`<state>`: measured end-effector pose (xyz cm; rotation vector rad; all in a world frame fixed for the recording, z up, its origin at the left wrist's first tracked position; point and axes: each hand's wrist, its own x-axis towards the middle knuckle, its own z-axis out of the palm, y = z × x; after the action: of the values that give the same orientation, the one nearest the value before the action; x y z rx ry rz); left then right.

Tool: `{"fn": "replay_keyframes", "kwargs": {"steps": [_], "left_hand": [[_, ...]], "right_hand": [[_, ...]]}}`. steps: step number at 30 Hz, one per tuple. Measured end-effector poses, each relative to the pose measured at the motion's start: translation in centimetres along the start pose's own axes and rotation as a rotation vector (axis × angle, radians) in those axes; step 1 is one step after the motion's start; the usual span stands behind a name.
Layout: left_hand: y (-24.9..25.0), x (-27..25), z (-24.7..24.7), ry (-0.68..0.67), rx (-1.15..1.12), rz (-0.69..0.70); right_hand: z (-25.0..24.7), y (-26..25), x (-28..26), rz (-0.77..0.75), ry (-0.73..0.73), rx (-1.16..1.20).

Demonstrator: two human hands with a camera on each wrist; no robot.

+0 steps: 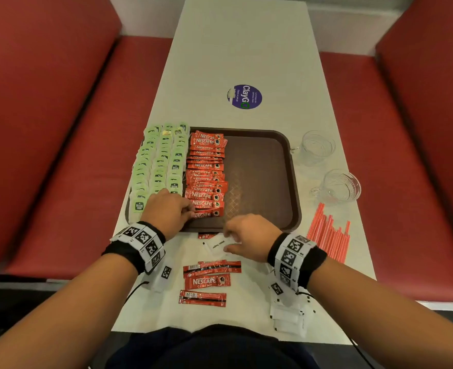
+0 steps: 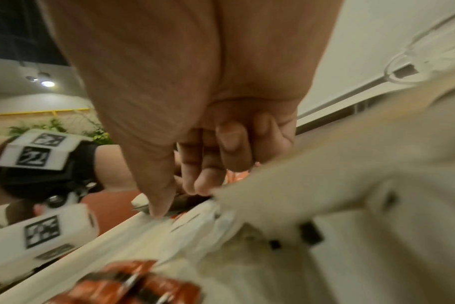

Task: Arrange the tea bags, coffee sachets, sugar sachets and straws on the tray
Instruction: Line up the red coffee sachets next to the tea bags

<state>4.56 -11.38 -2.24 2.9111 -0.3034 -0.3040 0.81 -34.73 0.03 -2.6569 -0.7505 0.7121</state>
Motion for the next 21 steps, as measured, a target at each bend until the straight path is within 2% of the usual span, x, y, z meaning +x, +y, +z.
{"fn": "replay_keyframes", "kwargs": {"steps": [6,11,21], "left_hand": [[1.0,0.1,0.0,0.071,-0.025,0.02],[1.6,0.4,0.2,-0.012,0.008,0.042],[2.2,2.0,-0.5,0.007,0.044,0.021]], "right_hand": [[1.4,-2.1,0.2,-0.07,-0.058,-0.165],[1.9,-3.8,0.9,-0.019,-0.113,-0.312],[2.1,-5.0,1.0,0.028,-0.139,-0.417]]}}
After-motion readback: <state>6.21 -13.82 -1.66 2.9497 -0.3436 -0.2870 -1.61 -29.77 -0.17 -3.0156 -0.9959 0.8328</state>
